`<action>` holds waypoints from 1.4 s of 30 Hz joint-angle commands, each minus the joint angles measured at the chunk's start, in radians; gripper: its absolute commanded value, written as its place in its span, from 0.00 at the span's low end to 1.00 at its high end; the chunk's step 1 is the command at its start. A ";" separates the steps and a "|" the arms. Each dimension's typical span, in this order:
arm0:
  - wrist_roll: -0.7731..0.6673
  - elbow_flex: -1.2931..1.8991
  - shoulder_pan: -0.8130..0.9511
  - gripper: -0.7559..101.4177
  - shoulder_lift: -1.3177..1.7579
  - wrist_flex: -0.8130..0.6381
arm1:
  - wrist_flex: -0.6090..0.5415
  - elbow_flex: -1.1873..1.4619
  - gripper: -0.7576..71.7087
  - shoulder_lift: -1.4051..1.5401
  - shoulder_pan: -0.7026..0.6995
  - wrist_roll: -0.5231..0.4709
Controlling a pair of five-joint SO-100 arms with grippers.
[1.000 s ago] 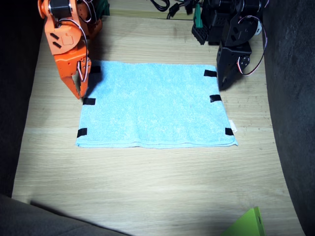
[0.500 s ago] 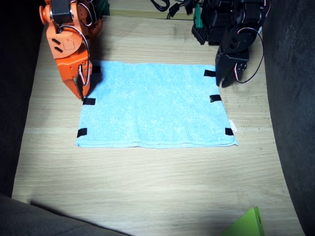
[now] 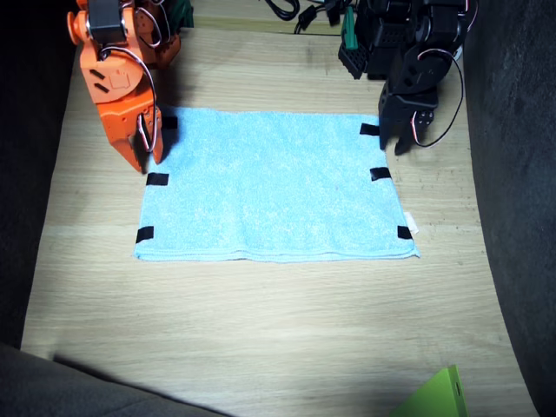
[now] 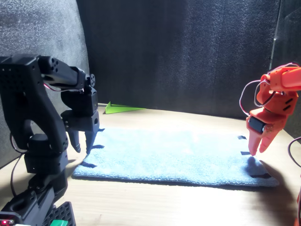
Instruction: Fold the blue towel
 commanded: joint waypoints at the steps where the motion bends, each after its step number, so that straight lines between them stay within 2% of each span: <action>1: 0.018 -0.074 -0.012 0.18 -0.003 0.043 | 0.021 -0.009 0.25 0.012 0.029 -0.002; 11: -0.006 -0.141 -0.089 0.17 -0.067 0.080 | 0.017 -0.008 0.25 -0.018 0.044 0.003; 42: 0.043 -0.083 -0.067 0.17 -0.124 0.075 | 0.017 -0.006 0.25 -0.083 0.014 -0.031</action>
